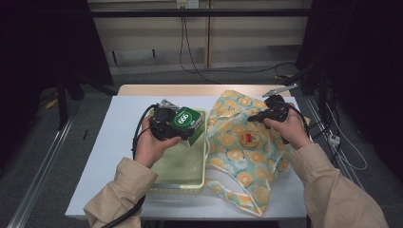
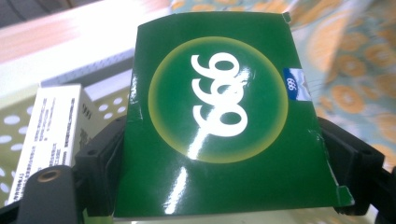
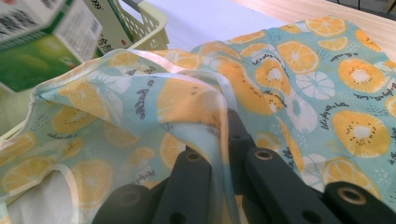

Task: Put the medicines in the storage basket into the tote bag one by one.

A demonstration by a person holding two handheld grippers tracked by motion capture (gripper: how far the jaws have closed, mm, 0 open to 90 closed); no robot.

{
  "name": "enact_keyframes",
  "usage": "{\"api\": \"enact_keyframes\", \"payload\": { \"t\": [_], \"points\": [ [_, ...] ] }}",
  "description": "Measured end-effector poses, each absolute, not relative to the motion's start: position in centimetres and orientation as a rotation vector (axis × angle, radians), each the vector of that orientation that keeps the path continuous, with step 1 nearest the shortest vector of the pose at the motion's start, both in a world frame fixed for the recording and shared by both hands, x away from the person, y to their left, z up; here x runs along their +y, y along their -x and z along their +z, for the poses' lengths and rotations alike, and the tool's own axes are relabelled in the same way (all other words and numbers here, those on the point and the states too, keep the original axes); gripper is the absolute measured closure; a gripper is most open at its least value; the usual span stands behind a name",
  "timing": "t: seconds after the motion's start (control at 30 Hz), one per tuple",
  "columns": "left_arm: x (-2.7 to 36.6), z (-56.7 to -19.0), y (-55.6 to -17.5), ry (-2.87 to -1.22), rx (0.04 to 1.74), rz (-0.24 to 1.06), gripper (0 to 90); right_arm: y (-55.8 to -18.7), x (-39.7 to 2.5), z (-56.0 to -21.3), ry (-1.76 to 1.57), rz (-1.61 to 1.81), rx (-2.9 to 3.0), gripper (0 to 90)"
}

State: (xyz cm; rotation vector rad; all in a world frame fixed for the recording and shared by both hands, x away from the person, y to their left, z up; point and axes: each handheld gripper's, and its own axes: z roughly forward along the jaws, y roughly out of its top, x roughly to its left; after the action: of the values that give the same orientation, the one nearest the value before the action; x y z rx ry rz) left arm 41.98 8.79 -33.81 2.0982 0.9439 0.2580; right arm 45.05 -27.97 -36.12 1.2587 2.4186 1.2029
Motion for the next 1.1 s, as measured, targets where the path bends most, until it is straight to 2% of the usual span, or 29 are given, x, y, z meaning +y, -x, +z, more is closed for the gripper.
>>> {"api": "enact_keyframes", "payload": {
  "t": [0.27,0.57,0.8,1.1],
  "points": [
    [8.0,-31.4,-40.5,-2.093,0.842,0.23,16.7,-45.2,-27.9,-36.3,-1.265,1.201,2.421,89.4],
    [4.5,-30.3,-38.5,-2.105,0.691,0.145,16.6,-45.3,-28.0,-36.3,-1.269,1.201,2.422,89.4],
    [0.7,-31.2,-37.5,-2.159,0.593,0.1,16.6,-45.4,-27.9,-36.1,-1.269,1.2,2.423,89.4],
    [-3.1,-33.9,-37.6,-2.197,0.551,0.033,16.5,-45.3,-28.0,-36.1,-1.261,1.208,2.426,89.4]
  ]
}}
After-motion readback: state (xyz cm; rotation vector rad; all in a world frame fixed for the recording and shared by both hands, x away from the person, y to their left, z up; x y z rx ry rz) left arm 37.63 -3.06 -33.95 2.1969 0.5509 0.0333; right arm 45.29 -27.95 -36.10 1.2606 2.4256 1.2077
